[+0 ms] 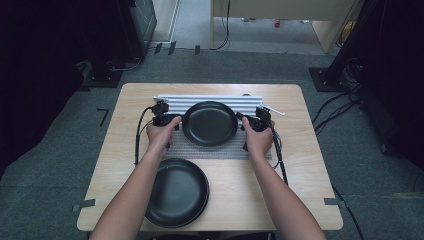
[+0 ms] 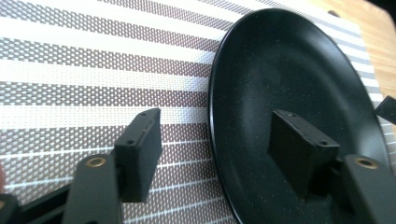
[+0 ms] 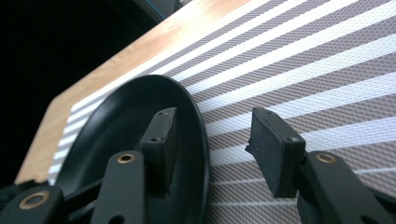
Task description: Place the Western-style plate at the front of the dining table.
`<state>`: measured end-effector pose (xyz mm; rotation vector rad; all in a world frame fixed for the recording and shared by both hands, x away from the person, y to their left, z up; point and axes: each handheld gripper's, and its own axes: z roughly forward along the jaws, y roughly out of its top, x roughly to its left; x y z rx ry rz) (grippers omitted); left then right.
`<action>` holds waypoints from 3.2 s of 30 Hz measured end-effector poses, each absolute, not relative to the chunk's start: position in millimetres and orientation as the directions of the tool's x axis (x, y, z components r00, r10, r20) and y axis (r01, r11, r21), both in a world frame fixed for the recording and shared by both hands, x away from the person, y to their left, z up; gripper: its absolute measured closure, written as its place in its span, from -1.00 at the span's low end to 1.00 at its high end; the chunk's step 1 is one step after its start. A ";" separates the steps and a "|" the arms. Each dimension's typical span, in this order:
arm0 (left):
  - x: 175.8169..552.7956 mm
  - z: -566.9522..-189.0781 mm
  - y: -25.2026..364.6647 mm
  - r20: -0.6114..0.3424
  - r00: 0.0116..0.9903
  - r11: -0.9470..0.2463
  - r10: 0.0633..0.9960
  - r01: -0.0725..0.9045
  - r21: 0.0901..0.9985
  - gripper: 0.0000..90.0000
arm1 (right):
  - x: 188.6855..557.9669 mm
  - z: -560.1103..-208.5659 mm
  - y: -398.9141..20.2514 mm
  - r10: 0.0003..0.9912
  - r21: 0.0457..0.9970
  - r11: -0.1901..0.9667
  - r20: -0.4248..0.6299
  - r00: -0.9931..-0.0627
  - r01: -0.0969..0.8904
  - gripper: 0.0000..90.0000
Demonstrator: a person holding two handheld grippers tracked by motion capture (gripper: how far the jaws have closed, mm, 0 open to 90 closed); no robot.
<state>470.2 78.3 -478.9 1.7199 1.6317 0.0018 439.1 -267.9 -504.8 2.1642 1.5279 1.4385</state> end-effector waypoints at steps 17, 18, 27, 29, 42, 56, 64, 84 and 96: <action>430.0 -462.3 112.0 -0.343 0.284 -0.001 0.895 0.771 0.637 -0.60 | 404.4 -493.9 -288.5 0.892 0.758 -0.207 0.406 -0.200 0.618 -0.16; 427.3 -462.1 113.5 -0.334 0.291 -0.011 0.896 0.769 0.639 -0.62 | 401.9 -493.1 -289.7 0.892 0.763 -0.200 0.402 -0.208 0.615 -0.17; 396.3 -456.3 126.6 -0.318 0.330 -0.028 0.889 0.732 0.680 -0.63 | 379.4 -484.5 -293.9 0.905 0.785 -0.122 0.340 -0.258 0.607 -0.32; 390.2 -454.9 131.0 -0.320 0.327 -0.023 0.889 0.731 0.682 -0.63 | 375.1 -482.1 -296.6 0.901 0.787 -0.123 0.344 -0.263 0.605 -0.33; 340.0 -448.6 165.9 -0.293 0.352 -0.026 0.889 0.677 0.735 -0.69 | 342.8 -473.3 -319.5 0.902 0.803 -0.105 0.326 -0.285 0.587 -0.37; 301.8 -454.6 198.3 -0.281 0.326 -0.006 0.903 0.661 0.750 -0.71 | 307.6 -471.3 -352.9 0.909 0.803 -0.119 0.325 -0.261 0.585 -0.43; 284.7 -457.0 212.9 -0.285 0.305 0.016 0.908 0.657 0.754 -0.78 | 286.1 -472.7 -371.4 0.923 0.806 -0.102 0.295 -0.246 0.583 -0.46; 246.2 -478.7 242.0 -0.293 0.259 0.048 0.920 0.668 0.742 -0.94 | 233.0 -484.9 -417.5 0.938 0.792 -0.127 0.292 -0.186 0.598 -0.47; 225.8 -502.5 255.1 -0.232 0.200 0.030 0.952 0.693 0.720 -0.97 | 204.3 -500.9 -441.7 0.957 0.778 -0.125 0.257 -0.131 0.615 -0.47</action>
